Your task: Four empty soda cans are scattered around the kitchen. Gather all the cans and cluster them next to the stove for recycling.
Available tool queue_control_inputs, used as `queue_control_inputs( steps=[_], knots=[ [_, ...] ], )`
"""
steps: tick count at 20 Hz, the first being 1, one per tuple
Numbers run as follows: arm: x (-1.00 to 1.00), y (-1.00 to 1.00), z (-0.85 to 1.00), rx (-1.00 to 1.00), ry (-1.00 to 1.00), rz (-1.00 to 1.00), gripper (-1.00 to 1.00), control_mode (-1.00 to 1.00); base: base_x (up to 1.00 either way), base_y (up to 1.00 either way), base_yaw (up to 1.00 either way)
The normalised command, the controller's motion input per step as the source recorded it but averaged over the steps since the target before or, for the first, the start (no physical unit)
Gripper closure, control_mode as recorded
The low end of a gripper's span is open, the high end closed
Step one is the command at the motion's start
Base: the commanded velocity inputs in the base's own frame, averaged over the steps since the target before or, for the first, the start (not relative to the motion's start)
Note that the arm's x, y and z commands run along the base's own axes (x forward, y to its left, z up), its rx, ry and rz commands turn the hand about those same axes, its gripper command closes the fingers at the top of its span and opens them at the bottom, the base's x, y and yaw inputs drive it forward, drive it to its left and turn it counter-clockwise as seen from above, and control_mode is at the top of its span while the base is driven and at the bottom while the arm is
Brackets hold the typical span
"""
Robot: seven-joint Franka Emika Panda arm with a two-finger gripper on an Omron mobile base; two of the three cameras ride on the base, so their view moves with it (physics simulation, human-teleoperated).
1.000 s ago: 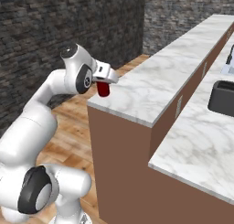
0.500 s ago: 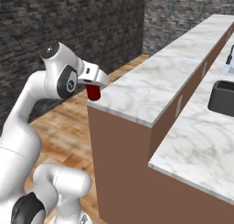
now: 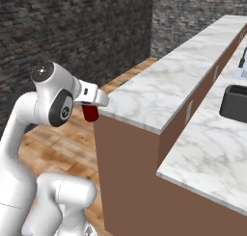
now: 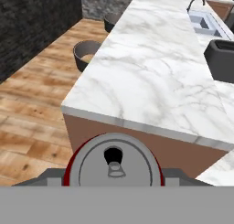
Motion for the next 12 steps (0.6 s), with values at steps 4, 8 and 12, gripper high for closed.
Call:
queue_control_inputs(
  steps=[4, 8, 12],
  knots=[
    [-0.33, 0.01, -0.2, 0.0, 0.0, 0.09, 1.0, -1.0, 0.0, 0.0, 0.0],
    [-0.27, 0.0, -0.22, 0.0, 0.0, 0.09, 1.0, -1.0, 0.0, 0.0, 0.0],
    [-0.21, 0.0, -0.19, 0.0, 0.0, 0.07, 1.0, 1.0, -0.08, 0.01, 0.02]
  ],
)
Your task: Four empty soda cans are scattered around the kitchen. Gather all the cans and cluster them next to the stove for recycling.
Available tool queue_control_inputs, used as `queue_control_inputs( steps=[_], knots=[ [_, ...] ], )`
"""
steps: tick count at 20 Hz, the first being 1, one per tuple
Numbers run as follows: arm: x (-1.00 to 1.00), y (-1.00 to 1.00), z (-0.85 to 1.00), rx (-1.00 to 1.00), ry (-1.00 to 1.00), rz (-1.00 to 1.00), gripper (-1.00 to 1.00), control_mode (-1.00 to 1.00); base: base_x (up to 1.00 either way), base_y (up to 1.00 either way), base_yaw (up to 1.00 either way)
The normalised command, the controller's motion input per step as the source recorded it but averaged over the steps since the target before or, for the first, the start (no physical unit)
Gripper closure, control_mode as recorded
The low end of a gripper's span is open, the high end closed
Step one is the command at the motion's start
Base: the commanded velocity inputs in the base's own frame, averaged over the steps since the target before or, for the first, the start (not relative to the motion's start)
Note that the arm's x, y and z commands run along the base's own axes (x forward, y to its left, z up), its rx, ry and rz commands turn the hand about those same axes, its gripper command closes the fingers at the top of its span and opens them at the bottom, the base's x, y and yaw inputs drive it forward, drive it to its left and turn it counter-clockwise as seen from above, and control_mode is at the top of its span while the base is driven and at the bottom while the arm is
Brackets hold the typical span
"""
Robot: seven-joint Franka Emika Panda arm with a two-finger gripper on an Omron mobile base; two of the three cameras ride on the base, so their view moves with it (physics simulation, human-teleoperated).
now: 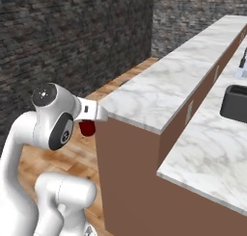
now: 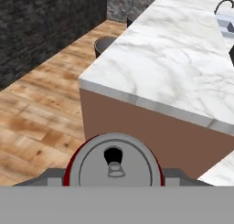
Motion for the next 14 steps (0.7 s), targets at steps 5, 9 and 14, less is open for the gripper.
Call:
queue_control_inputs(
  steps=[5, 9, 14],
  knots=[
    [0.0, 0.0, 0.0, 0.0, 0.0, 0.0, 1.0, 1.0, -0.45, 0.1, 0.06],
    [0.0, 0.0, 0.0, 0.0, 0.0, 0.0, 1.0, 1.0, -0.92, 0.28, 0.01],
    [0.0, 0.0, 0.0, 0.0, 0.0, 0.0, 1.0, 1.0, -0.82, 0.21, 0.0]
  ],
)
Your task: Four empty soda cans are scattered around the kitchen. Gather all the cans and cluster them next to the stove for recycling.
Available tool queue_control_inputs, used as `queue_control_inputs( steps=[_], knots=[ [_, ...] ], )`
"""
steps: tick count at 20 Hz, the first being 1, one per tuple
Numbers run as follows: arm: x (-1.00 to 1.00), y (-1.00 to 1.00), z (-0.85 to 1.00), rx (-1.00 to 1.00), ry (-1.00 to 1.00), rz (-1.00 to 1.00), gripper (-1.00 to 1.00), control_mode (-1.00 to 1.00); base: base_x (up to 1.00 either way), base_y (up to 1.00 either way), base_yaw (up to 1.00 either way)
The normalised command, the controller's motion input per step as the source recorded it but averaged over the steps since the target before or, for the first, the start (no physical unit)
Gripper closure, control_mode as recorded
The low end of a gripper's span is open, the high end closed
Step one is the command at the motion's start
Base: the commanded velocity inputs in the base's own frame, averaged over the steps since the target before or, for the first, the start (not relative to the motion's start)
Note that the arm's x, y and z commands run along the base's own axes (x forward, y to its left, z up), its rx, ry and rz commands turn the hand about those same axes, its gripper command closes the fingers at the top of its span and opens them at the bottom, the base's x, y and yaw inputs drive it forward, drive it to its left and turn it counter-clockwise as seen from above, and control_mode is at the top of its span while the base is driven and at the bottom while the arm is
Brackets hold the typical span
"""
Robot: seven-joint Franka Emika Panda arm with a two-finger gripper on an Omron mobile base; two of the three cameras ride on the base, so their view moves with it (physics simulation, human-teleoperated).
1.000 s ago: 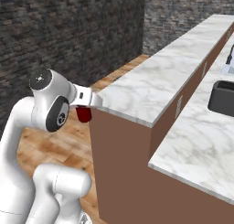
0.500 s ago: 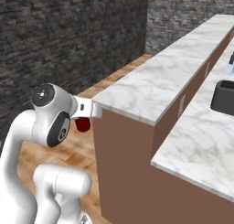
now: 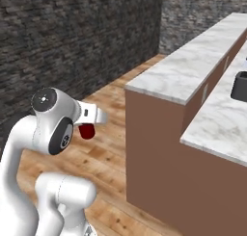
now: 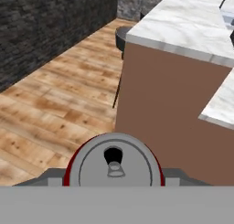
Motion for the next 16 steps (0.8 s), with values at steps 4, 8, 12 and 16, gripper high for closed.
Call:
queue_control_inputs(
  steps=[4, 8, 12, 16],
  knots=[
    [0.0, 0.0, 0.0, 0.0, 0.0, 0.0, 1.0, 1.0, -0.32, -0.29, -0.01],
    [0.0, 0.0, 0.0, 0.0, 0.0, 0.0, 1.0, 1.0, -0.24, -0.81, -0.03],
    [0.0, 0.0, 0.0, 0.0, 0.0, 0.0, 1.0, 1.0, -0.24, -0.83, 0.0],
    [0.0, 0.0, 0.0, 0.0, 0.0, 0.0, 1.0, 1.0, -0.26, -0.79, -0.01]
  ],
)
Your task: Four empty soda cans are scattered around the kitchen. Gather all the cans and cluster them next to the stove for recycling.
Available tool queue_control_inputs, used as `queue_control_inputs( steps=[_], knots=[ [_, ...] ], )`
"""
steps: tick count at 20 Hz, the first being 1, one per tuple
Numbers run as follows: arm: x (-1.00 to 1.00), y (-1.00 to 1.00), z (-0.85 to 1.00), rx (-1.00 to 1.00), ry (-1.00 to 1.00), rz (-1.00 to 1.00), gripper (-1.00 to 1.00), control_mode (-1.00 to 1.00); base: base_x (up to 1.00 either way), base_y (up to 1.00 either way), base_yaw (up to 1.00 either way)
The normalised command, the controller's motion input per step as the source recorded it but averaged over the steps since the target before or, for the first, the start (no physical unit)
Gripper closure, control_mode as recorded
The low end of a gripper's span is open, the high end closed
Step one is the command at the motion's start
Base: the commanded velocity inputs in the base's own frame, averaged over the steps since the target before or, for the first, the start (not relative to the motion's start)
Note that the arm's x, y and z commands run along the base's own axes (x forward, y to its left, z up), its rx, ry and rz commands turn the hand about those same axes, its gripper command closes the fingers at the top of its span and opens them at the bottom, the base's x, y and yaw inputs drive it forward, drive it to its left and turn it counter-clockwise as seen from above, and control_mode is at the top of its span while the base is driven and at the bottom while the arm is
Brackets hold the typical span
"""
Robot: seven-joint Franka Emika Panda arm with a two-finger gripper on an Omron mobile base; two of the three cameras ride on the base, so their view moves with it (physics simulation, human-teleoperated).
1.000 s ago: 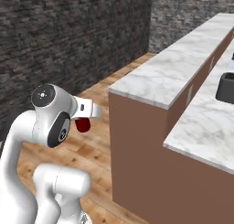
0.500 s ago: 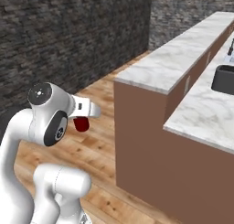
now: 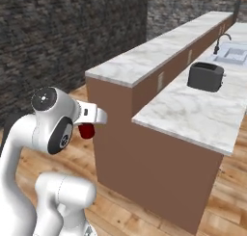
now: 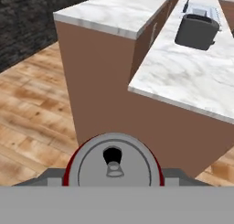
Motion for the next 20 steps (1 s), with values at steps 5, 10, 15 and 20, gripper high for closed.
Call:
queue_control_inputs(
  steps=[5, 10, 15, 20],
  knots=[
    [0.0, 0.0, 0.0, 0.0, 0.0, 0.0, 1.0, 1.0, -0.27, -0.77, -0.04],
    [0.0, 0.0, 0.0, 0.0, 0.0, 0.0, 1.0, 1.0, -0.25, -0.87, -0.01],
    [0.0, 0.0, 0.0, 0.0, 0.0, 0.0, 1.0, 1.0, -0.26, -0.93, -0.01],
    [0.0, 0.0, 0.0, 0.0, 0.0, 0.0, 1.0, 1.0, -0.29, -0.89, -0.1]
  ],
)
